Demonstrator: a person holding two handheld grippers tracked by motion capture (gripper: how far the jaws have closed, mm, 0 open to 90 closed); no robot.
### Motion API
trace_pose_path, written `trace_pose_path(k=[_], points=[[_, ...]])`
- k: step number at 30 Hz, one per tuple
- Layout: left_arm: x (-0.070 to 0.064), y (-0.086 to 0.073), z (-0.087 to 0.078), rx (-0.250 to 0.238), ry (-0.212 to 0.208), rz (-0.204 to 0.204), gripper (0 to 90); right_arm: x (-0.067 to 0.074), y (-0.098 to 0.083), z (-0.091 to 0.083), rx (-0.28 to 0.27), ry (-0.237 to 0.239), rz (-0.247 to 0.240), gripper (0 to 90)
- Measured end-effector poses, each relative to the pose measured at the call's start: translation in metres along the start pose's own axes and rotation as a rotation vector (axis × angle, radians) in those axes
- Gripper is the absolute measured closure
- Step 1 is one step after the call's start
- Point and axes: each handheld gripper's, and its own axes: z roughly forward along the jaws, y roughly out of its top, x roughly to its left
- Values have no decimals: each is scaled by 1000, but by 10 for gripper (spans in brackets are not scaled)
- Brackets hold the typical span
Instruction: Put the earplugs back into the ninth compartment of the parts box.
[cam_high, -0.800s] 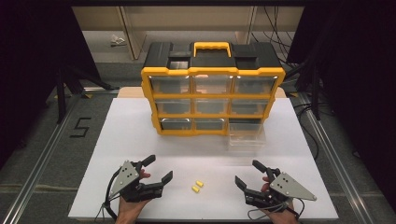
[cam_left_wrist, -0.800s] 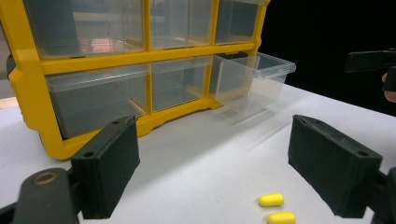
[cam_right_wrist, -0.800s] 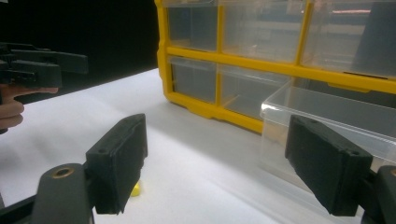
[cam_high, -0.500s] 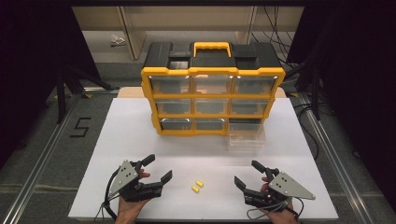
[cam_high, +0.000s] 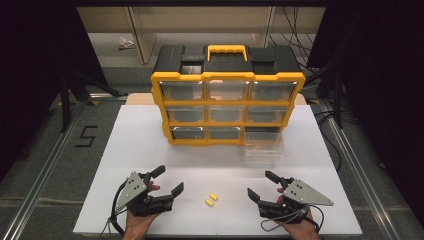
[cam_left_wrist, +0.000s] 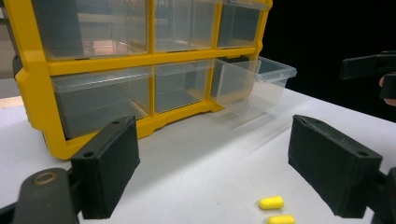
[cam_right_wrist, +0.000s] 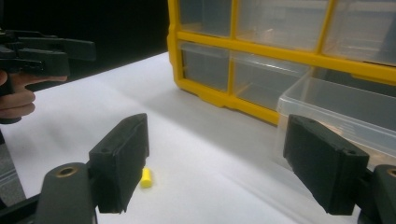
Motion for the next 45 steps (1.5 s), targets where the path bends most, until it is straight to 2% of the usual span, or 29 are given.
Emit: trace_pose_path(k=[5,8,10,19,23,33,41,45], points=[[0,0,1,-1,1,-6,158,2,10,8,38,29,-21,242],[0,0,0,1,-1,-2,158,1,14,14,88,47,-28,242],[0,0,0,-1,0,-3,158,1,15,14,95,50,-25,243],[0,0,2,7,6,2,159,2,20,27,189,83,-47,245],[0,0,1,2,9,-4,158,3,22,32,210,91,-50,245],[1,1,0,-3,9,-14,158,10,33,61,313,129,-76,256],[1,1,-1,-5,16,-10,158,11,33,77,374,139,-89,275],[1,1,-1,-4,18,-10,159,13,32,87,421,146,-101,300]])
